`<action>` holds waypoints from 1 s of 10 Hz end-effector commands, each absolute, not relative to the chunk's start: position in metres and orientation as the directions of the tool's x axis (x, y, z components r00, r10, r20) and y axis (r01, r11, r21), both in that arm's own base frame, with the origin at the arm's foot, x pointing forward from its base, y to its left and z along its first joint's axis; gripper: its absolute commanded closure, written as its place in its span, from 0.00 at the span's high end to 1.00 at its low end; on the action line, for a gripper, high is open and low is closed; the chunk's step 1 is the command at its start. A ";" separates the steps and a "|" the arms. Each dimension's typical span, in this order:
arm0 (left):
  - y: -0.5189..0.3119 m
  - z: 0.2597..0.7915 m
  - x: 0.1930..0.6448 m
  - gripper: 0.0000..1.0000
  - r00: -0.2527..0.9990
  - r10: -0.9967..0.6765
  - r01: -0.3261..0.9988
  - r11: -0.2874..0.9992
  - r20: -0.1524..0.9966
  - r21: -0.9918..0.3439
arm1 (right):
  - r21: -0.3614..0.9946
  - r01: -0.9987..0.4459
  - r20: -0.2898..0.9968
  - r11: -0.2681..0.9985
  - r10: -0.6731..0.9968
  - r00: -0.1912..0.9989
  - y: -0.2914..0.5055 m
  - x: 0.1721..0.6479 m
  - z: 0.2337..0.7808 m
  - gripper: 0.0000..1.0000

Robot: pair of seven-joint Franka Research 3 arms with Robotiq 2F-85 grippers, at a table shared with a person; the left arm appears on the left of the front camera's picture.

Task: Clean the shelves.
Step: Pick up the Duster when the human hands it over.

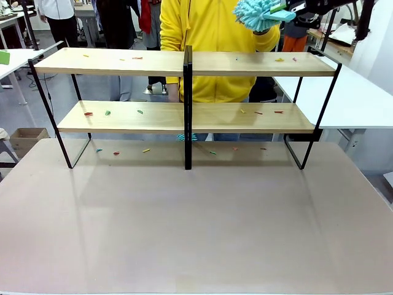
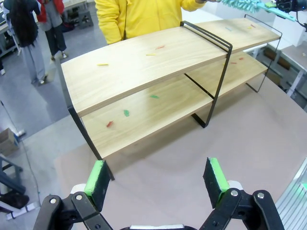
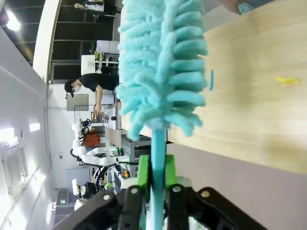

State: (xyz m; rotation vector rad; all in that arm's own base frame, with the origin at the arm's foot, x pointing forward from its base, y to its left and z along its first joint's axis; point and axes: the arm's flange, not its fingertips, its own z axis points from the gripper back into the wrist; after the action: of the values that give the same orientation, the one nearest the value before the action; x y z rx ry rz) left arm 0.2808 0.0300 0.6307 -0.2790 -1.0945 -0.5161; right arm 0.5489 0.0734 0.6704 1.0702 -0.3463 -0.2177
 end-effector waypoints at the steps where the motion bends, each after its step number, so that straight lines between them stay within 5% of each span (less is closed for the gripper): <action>1: 0.030 0.631 0.281 1.00 0.362 -0.254 0.519 0.854 0.897 0.033 | 0.875 0.007 0.178 0.485 -0.336 0.925 0.072 0.548 0.670 0.00; 6: 0.030 0.631 0.281 1.00 0.362 -0.254 0.519 0.854 0.897 0.033 | 0.886 -0.043 0.214 0.462 -0.325 0.921 0.041 0.521 0.679 0.00; 8: 0.030 0.631 0.281 1.00 0.362 -0.254 0.519 0.854 0.897 0.033 | 0.879 -0.190 0.282 0.437 -0.156 0.947 -0.017 0.448 0.712 0.00; 10: 0.030 0.631 0.281 1.00 0.362 -0.254 0.519 0.854 0.897 0.033 | 0.883 -0.196 0.203 0.427 0.029 0.979 -0.095 0.339 0.725 0.00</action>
State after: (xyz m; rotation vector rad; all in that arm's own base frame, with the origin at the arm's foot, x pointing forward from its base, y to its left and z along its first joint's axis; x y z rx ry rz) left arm 0.2799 0.0305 0.6316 -0.2807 -1.0981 -0.5163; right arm 0.3823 -0.0546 0.7288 1.1324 -0.2561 0.0552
